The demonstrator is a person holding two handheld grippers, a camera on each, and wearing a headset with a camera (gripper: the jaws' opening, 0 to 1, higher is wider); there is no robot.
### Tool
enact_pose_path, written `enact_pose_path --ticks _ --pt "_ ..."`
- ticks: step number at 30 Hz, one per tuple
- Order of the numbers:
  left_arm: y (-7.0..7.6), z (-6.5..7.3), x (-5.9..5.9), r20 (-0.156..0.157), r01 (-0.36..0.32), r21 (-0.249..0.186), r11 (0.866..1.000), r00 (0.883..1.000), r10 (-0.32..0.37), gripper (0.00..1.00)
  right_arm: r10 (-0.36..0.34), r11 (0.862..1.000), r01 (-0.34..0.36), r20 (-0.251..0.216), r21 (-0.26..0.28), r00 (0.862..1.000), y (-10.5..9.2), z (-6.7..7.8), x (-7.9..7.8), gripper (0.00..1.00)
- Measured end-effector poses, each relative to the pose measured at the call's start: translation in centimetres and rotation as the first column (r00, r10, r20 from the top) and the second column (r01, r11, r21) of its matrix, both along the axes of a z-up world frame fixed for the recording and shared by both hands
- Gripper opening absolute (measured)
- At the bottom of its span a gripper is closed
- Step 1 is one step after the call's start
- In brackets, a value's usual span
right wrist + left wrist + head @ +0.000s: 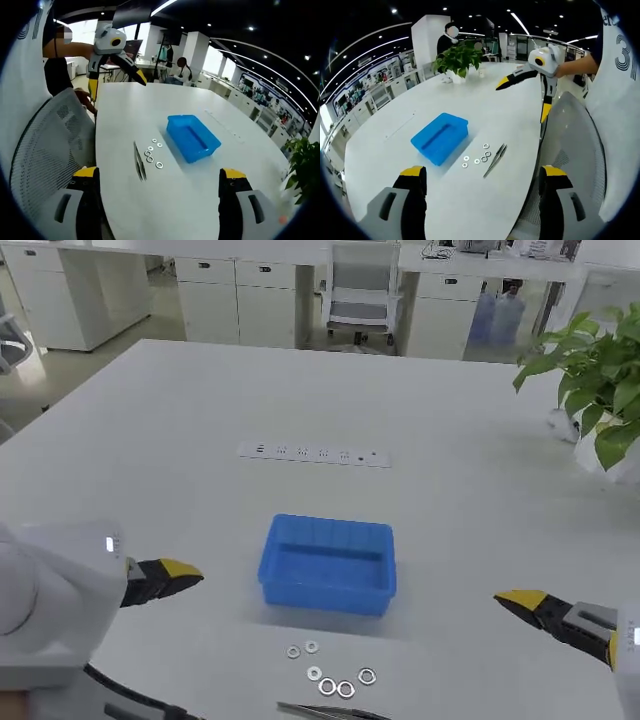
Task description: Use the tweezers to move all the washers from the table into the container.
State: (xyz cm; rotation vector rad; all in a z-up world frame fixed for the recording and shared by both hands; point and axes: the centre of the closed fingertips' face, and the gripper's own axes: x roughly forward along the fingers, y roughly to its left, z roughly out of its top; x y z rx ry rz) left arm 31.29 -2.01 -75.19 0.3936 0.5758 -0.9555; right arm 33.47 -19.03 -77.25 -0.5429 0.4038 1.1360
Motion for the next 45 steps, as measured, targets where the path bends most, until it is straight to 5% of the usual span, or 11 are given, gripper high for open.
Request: enact_pose_path --ticks 5,13,22,45 --pt "-0.3 0.0 0.1 -0.006 0.007 -0.009 1.0 1.0 -0.007 0.99 -0.014 0.998 0.013 0.007 0.063 1.0 0.5 1.4 0.1 0.97" --pt "-0.4 0.4 0.4 0.02 0.008 -0.004 1.0 1.0 -0.008 0.99 -0.031 0.999 0.031 0.003 0.044 1.0 0.2 1.0 0.4 0.98" --pt "0.2 0.6 0.3 0.016 -0.011 -0.011 1.0 1.0 0.011 0.99 -0.046 0.998 0.046 0.004 0.037 0.999 -0.2 0.8 0.6 0.97" --pt "0.1 1.8 1.3 0.064 -0.035 -0.019 0.999 0.997 0.036 0.98 -0.066 0.996 0.063 0.038 0.058 0.997 -0.3 1.9 1.4 0.94"
